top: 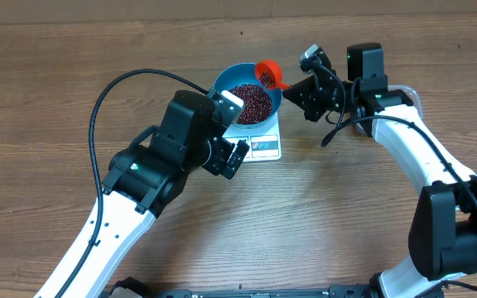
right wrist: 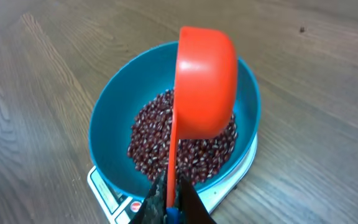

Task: Scoop item into bowl and weigh 150g on scale
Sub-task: 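Tilt the scoop with the right gripper to pour beans into the bowl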

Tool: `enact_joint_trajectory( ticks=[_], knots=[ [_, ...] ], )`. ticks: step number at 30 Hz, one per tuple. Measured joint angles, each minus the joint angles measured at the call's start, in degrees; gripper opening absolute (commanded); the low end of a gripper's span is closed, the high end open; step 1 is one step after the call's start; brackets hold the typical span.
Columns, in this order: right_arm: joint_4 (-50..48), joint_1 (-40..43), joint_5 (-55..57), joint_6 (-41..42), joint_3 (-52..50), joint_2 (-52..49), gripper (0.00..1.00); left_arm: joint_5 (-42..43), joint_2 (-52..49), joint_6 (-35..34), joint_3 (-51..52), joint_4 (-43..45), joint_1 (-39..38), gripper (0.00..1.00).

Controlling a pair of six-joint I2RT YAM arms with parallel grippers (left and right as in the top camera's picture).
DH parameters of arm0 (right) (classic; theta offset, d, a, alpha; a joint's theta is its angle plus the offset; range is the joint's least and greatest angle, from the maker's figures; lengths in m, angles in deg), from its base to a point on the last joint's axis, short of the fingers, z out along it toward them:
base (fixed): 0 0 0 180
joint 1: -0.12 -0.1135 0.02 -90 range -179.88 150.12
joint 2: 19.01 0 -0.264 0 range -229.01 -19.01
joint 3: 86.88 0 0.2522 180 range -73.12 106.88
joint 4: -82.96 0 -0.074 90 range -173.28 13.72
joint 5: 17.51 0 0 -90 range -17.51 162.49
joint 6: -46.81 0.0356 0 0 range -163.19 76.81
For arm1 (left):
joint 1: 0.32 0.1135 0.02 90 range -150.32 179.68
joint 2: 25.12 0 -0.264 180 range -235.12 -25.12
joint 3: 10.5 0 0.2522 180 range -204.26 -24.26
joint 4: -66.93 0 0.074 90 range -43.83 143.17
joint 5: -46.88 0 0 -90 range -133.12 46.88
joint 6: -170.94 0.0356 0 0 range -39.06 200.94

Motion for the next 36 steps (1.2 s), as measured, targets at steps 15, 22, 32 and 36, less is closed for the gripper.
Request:
enact_joint_trajectory(
  ticks=[15,22,32,36],
  knots=[
    [-0.4,-0.3,1.5,0.1,0.0,0.0,0.04,0.0,0.0,0.0,0.0,0.0,0.0,1.00],
    [-0.1,-0.3,0.6,0.1,0.0,0.0,0.04,0.0,0.0,0.0,0.0,0.0,0.0,1.00],
    [-0.1,-0.3,0.3,0.2,0.0,0.0,0.04,0.0,0.0,0.0,0.0,0.0,0.0,0.99],
    [-0.1,-0.3,0.3,0.2,0.0,0.0,0.04,0.0,0.0,0.0,0.0,0.0,0.0,1.00]
  ],
)
